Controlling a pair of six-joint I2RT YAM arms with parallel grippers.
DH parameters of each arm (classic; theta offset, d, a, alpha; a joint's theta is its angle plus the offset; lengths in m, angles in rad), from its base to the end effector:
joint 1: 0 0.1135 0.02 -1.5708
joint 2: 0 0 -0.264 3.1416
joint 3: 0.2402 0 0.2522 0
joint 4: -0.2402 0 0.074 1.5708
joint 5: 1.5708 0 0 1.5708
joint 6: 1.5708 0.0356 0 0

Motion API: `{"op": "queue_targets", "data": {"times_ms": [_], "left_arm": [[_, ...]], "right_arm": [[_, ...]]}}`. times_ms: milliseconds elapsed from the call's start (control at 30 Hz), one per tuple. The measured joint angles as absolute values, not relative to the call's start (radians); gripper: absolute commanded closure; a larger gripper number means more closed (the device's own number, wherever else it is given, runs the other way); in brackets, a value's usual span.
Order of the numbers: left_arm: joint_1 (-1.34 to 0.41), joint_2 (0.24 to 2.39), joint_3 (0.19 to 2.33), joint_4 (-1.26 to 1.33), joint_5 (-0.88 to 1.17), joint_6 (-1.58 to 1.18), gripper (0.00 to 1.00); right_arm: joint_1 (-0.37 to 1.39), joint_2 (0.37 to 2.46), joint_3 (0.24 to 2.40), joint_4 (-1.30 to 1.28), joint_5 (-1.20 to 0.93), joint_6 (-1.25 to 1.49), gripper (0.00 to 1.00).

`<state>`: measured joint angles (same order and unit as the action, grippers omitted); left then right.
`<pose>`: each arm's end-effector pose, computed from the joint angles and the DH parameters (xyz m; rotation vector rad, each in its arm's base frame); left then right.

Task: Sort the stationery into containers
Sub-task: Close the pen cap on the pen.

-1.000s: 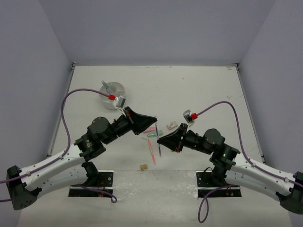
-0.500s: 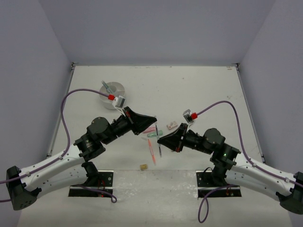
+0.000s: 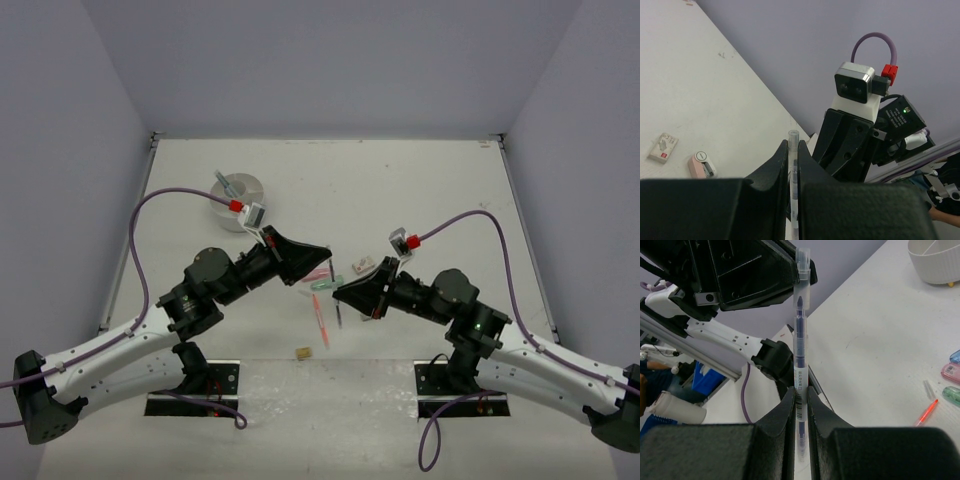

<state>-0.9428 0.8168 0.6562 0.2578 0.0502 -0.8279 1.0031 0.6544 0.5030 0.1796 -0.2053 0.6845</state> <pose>0.1159 -0.1627 0.3366 0.1409 1.6513 -1.4399 0.0856 0.1477 0.2996 -0.4574 1.6863 1.4543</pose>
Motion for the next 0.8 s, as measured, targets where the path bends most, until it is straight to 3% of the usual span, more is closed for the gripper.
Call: {"op": "queue_targets", "data": {"times_ms": [600, 633, 800], "left_arm": [[-0.936, 0.823, 0.654, 0.311, 0.039, -0.837, 1.0], [-0.935, 0.824, 0.654, 0.315, 0.035, -0.837, 0.98], [-0.933, 0.825, 0.654, 0.301, 0.024, -0.828, 0.69]], "right_arm": [[1.01, 0.748, 0.655, 0.088, -0.114, 0.62, 1.0], [1.01, 0.753, 0.664, 0.079, -0.111, 0.613, 1.0], [1.01, 0.772, 0.675, 0.068, -0.105, 0.581, 1.0]]}}
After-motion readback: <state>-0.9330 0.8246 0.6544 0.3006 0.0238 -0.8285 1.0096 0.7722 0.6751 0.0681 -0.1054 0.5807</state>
